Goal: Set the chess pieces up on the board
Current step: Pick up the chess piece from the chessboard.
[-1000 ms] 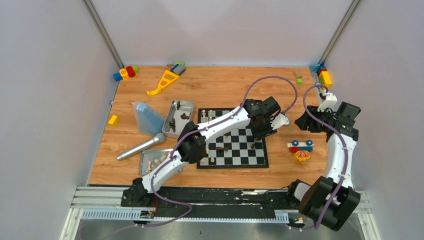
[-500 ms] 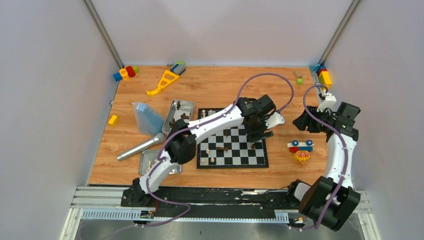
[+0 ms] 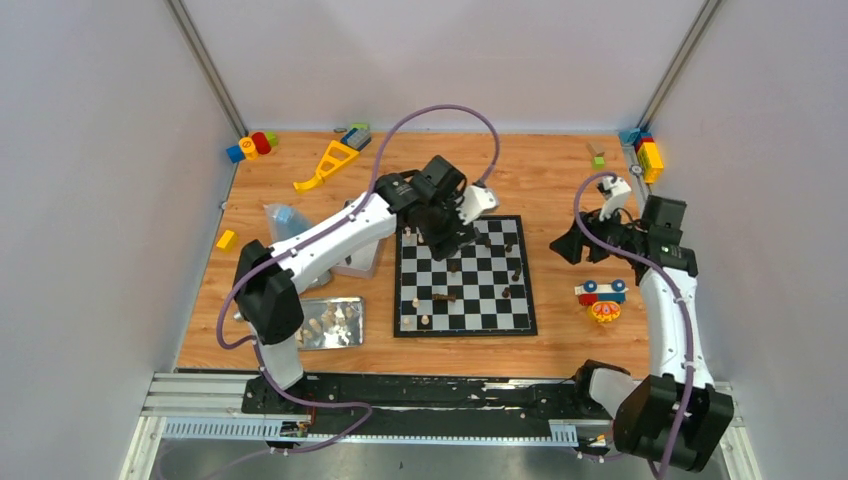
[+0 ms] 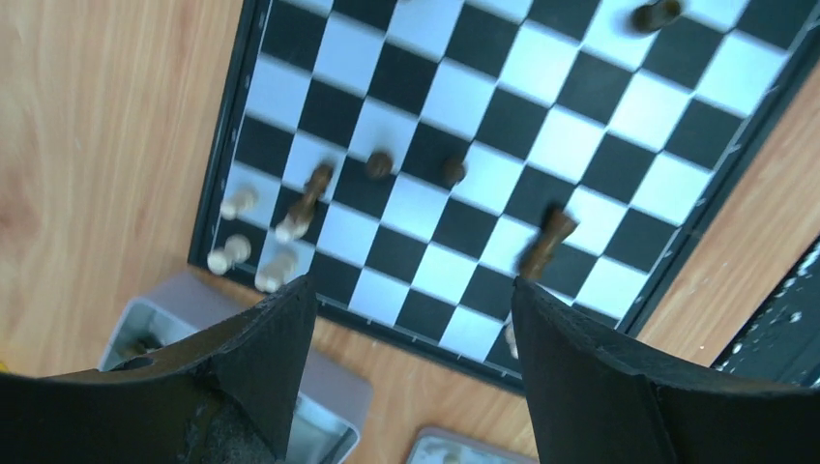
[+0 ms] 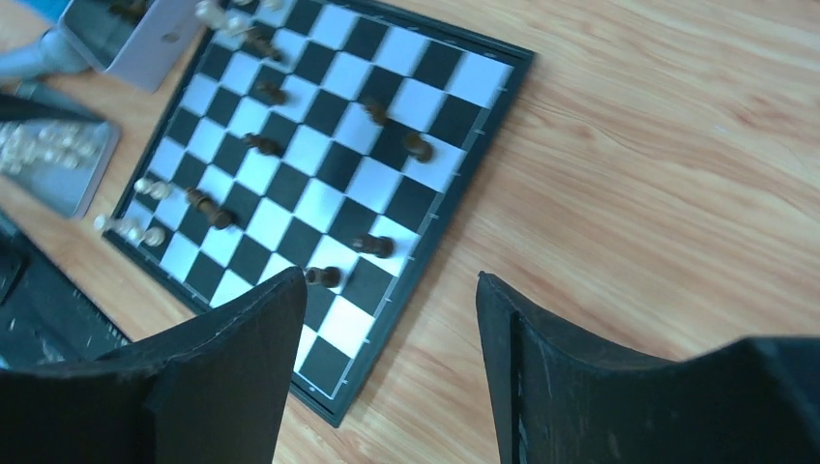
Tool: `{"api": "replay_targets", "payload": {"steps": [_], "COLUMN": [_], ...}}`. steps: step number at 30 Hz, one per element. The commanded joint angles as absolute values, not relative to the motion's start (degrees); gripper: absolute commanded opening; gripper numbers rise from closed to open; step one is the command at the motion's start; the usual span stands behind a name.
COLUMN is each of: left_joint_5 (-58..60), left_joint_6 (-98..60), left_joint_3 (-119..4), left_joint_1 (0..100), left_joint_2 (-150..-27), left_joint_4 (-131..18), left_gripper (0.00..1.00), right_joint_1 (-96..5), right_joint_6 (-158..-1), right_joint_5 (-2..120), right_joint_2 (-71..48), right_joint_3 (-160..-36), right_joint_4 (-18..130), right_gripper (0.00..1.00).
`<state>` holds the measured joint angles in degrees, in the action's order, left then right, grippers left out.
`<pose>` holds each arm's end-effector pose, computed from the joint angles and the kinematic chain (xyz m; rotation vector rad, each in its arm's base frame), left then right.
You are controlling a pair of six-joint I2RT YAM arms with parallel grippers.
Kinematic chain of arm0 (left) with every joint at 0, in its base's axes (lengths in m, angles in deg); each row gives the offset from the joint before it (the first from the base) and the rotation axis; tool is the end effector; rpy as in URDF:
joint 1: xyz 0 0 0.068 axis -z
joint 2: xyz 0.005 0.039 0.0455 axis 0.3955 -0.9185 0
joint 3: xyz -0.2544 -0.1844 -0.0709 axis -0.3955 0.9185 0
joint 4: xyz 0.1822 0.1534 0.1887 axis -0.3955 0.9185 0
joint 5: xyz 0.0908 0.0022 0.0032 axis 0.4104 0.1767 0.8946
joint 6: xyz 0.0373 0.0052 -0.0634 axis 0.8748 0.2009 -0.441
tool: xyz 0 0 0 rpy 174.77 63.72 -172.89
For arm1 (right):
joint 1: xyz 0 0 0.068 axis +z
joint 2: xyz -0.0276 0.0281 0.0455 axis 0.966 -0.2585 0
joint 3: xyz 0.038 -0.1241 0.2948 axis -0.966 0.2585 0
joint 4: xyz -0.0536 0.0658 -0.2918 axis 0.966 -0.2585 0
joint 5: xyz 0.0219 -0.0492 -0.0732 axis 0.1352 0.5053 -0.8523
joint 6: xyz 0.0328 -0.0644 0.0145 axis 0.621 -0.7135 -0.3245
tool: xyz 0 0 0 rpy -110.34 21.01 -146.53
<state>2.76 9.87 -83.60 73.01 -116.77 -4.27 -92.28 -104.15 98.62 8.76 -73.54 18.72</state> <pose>0.2957 -0.3597 0.3410 1.4522 2.1208 -0.3654 0.2432 -0.0284 0.3128 -0.3669 2.1325 0.6356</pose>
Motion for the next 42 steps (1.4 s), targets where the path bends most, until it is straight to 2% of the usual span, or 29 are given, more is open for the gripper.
{"api": "replay_targets", "payload": {"steps": [1, 12, 17, 23, 28, 42], "left_joint_5": [0.07, -1.01, -1.67, -2.97, -3.5, -4.03], "left_joint_6": [10.3, 8.85, 8.45, 9.16, 9.65, 9.54], "left_joint_3": [-76.45, -64.39, -62.46, -60.27, -58.66, -57.68], "left_joint_1": [66.48, 51.88, 45.23, 40.26, 39.0, 37.52], "left_joint_2": [-112.42, -101.06, -96.61, -91.67, -88.95, -86.95], "left_joint_4": [-7.98, -10.18, -8.79, -7.82, -7.72, -7.67], "left_gripper": [0.8, 0.76, 0.76, 0.76, 0.76, 0.76], "right_joint_1": [-81.81, -48.41, -37.26, -32.46, -30.46, -27.71], "right_joint_6": [-106.75, -110.35, -116.33, -118.8, -119.64, -120.31], "right_joint_5": [97.46, 84.53, 76.23, 71.98, 70.23, 68.26], "right_joint_2": [8.65, -9.02, -18.43, -27.19, -29.6, -34.98], "right_joint_3": [-77.06, -86.06, -89.63, -96.76, -96.31, -97.44], "right_joint_4": [20.69, 24.15, 21.23, 13.8, 13.13, 14.31], "right_gripper": [0.66, 0.59, 0.53, 0.5, 0.54, 0.54]}}
